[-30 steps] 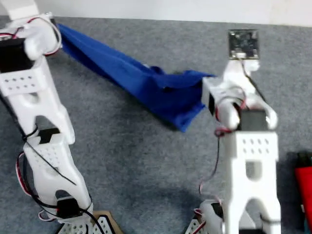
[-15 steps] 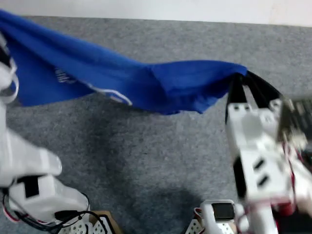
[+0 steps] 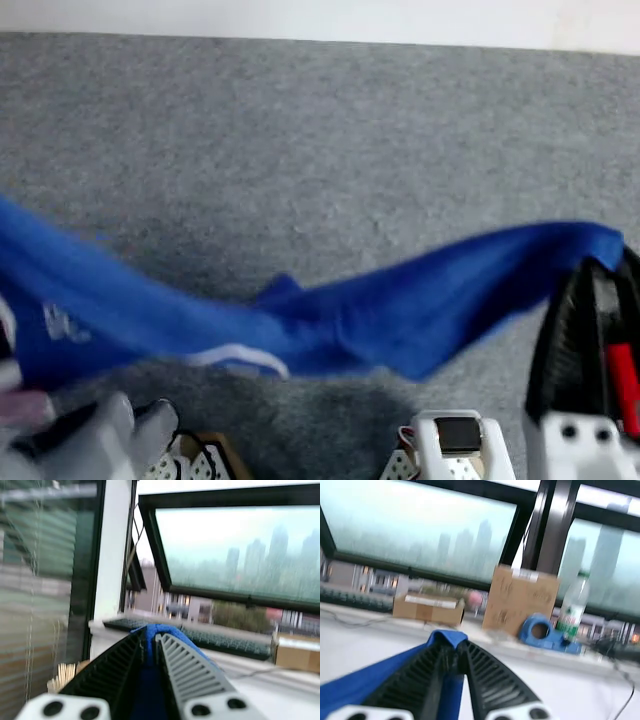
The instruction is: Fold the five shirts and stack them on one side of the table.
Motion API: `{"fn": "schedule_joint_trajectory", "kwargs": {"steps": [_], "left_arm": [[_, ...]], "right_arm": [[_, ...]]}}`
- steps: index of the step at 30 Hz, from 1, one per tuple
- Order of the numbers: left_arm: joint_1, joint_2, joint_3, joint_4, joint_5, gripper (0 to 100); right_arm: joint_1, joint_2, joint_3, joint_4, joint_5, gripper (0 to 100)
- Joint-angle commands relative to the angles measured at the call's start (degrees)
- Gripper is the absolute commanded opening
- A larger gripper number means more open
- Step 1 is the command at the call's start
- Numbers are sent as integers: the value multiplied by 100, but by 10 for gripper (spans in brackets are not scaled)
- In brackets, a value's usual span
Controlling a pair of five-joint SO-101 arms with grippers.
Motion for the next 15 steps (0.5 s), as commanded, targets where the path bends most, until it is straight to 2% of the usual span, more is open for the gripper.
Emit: {"fn": "schedule_joint_trajectory", "kwargs": {"steps": [1,5,15], "left_arm": [[-66,-382,-75,-141,563,6],[-66,-479,-66,-149,1064,6],[-66,927,-66,-387,1073,6]], "right_arm": [[75,22,-286,-400,114,6],[312,57,-268,-813,88,6],[338,2105,-330,-936,-281,6]]}}
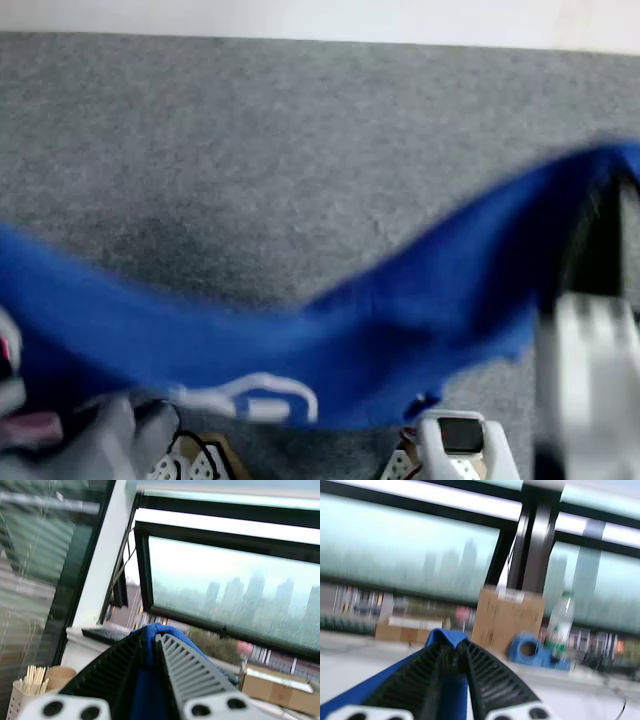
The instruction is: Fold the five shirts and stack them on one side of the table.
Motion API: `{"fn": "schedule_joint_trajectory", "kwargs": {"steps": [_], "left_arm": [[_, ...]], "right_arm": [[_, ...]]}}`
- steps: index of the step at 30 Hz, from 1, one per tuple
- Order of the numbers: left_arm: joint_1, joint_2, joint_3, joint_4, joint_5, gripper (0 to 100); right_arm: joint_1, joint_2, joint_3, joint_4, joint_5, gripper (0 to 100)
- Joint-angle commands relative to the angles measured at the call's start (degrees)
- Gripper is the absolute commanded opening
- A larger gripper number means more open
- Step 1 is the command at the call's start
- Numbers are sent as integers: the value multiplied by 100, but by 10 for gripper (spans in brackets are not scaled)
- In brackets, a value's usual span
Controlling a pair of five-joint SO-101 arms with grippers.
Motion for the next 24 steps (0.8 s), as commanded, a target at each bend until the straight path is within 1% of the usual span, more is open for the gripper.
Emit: {"fn": "schedule_joint_trajectory", "kwargs": {"steps": [1,6,10,14,19,24], "left_arm": [[-66,1015,13,-369,70,6],[-48,2466,13,-774,44,6],[-40,3925,4,-1415,35,6],[-40,5358,4,-2277,35,6],[48,6914,4,-3631,26,6],[180,7820,-4,-4782,26,6]], "right_arm": [[22,1121,-119,-312,-114,6],[22,2325,-119,-954,-114,6],[-13,3319,-119,-1596,-114,6],[-207,4400,-119,-2316,-114,6],[-391,5719,-119,-3477,-114,6],[-470,6677,-119,-4629,-114,6]]}}
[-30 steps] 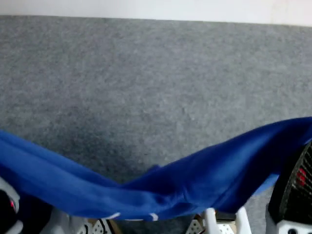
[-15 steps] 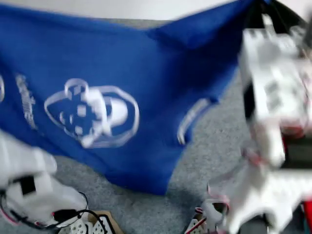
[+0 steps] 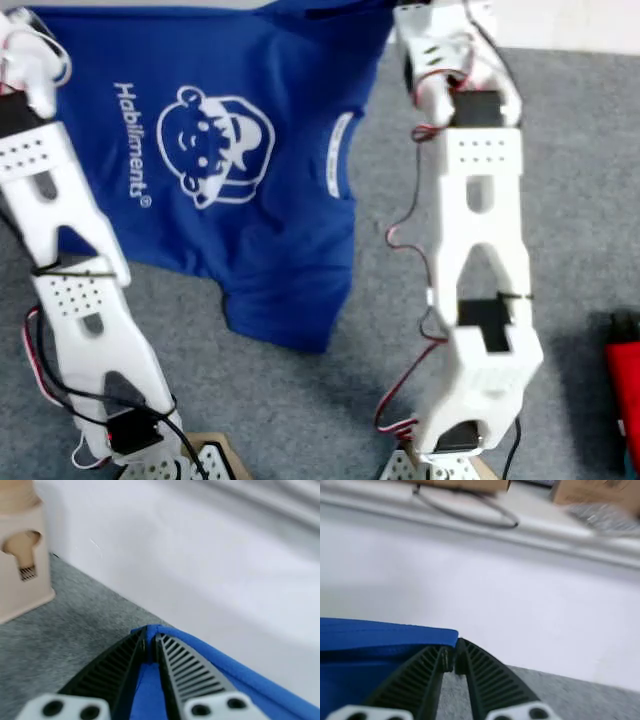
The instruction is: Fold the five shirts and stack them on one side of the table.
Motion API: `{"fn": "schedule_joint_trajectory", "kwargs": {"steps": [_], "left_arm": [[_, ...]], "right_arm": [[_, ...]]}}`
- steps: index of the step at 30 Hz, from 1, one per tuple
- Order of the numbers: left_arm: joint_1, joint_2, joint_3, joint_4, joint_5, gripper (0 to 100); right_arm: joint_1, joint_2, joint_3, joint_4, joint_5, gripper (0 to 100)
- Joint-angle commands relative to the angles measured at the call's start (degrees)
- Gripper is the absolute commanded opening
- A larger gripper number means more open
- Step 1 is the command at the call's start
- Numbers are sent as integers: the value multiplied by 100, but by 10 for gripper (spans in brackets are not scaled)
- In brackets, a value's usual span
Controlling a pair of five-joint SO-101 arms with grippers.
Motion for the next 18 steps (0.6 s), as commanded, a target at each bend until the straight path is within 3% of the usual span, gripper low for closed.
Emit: {"fn": "schedule_joint_trajectory", "kwargs": {"steps": [1,8,18], "left_arm": [[84,426,-84,-1037,18,6],[365,787,-66,-1020,18,6],[470,681,-84,2092,18,6]], "right_arm": [[13,312,-145,-866,-53,6],[-154,699,-92,-725,-62,6],[-418,646,-330,2026,-62,6]]}}
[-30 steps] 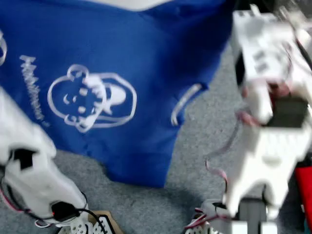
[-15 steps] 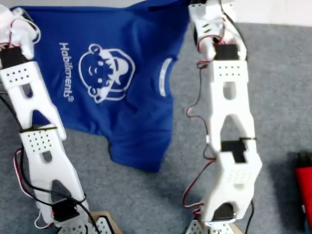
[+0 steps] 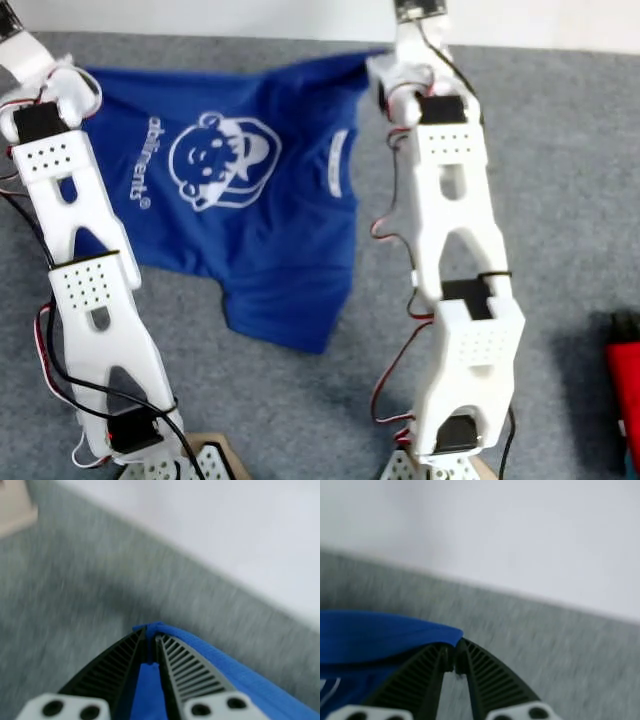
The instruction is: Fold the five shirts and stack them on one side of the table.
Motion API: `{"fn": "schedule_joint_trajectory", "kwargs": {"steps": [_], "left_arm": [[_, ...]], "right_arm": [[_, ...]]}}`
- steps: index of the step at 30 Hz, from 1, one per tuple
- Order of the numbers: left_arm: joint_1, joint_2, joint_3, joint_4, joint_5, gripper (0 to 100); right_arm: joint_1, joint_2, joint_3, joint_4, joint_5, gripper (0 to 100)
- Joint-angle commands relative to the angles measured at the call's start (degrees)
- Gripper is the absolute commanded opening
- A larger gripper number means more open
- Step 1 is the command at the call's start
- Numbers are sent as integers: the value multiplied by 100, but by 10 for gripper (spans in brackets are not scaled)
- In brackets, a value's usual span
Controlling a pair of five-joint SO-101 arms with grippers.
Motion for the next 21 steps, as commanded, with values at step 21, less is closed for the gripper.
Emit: {"fn": "schedule_joint_trajectory", "kwargs": {"steps": [21], "left_arm": [[-1393,-1640,514,3270,-2110,6]], "right_arm": [[-646,-259,-2800,5534,-457,6]]}}
